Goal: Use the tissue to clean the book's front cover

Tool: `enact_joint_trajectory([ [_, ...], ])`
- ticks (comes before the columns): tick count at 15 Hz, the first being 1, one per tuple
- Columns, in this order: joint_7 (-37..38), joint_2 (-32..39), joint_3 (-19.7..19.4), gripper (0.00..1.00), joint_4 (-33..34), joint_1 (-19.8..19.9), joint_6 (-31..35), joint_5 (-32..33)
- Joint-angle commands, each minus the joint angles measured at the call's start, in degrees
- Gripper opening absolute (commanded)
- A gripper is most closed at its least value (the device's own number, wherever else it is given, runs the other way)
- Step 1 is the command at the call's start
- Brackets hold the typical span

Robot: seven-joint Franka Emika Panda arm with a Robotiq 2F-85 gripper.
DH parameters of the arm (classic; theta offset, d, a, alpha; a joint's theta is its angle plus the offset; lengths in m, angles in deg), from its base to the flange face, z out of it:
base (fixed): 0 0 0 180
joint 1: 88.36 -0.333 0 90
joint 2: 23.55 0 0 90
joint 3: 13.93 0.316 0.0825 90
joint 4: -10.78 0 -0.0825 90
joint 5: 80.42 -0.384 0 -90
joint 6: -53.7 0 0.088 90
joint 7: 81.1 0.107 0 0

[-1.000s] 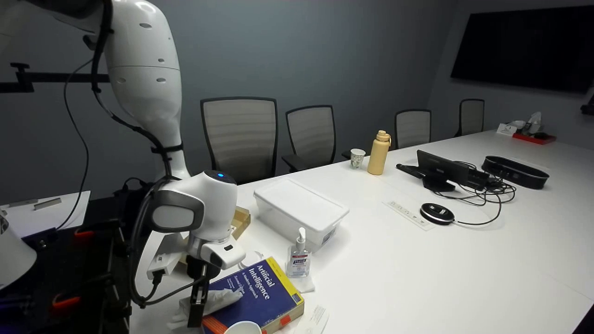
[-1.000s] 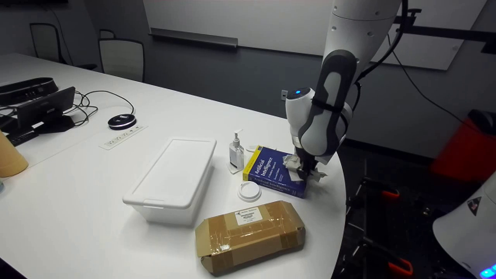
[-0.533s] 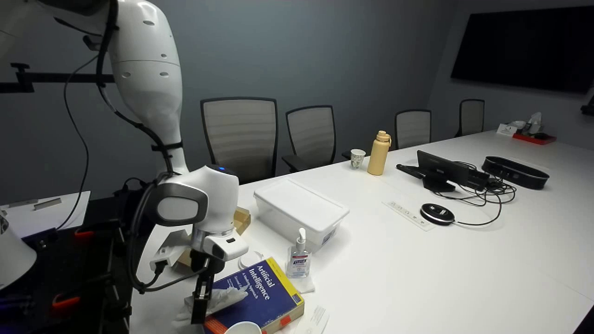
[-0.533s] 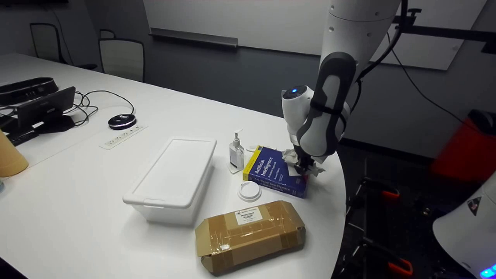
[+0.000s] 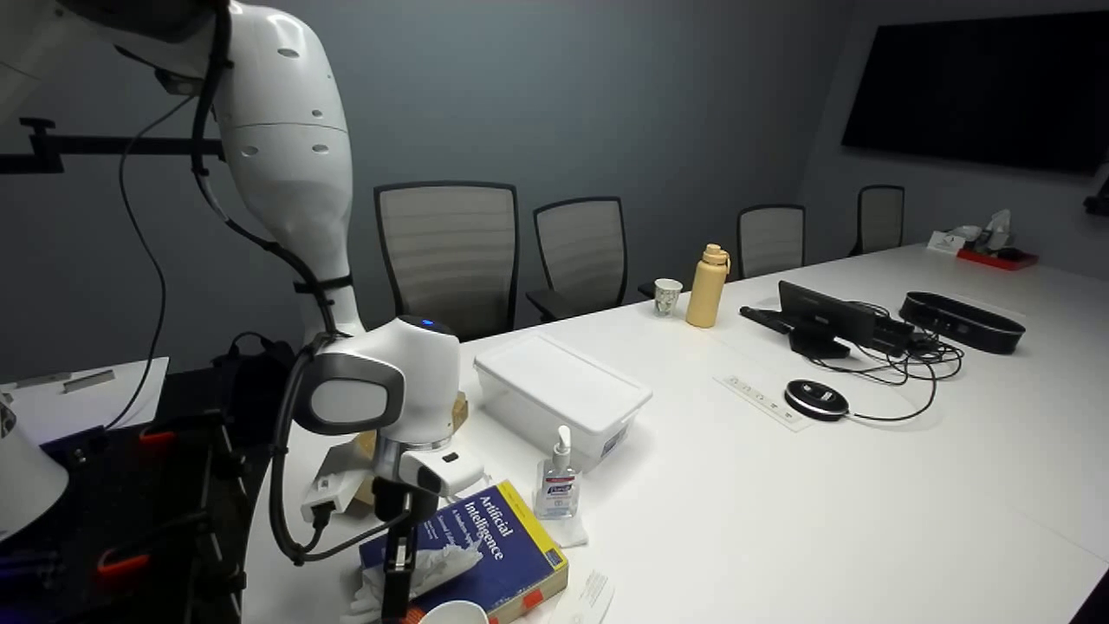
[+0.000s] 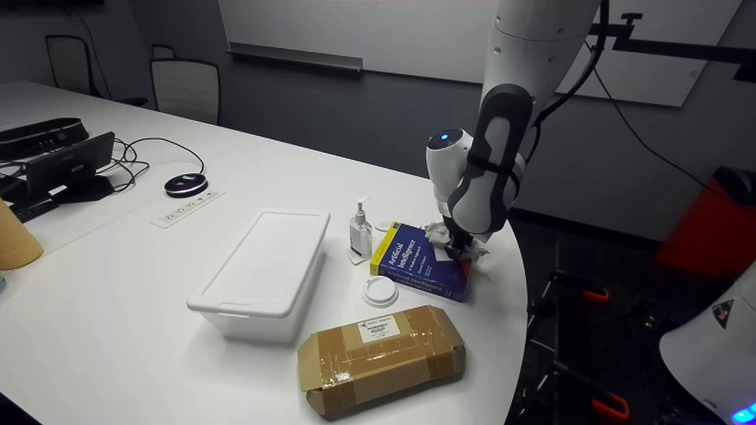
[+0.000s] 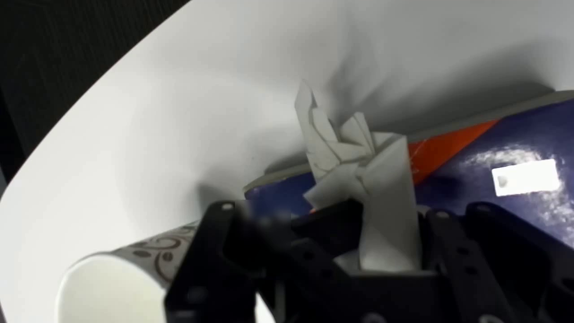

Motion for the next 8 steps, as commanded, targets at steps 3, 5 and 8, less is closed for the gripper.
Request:
enact_joint_trajectory([
  [3, -5.8, 2.2, 2.2, 0.00, 5.6, 4.6, 0.9, 3.5],
  [5, -8.1, 3.1, 4.3, 0.00, 7.8, 6.9, 1.5, 3.7],
  [8, -10.5, 4.7, 7.0, 0.00, 10.9, 9.4, 1.6, 3.6],
])
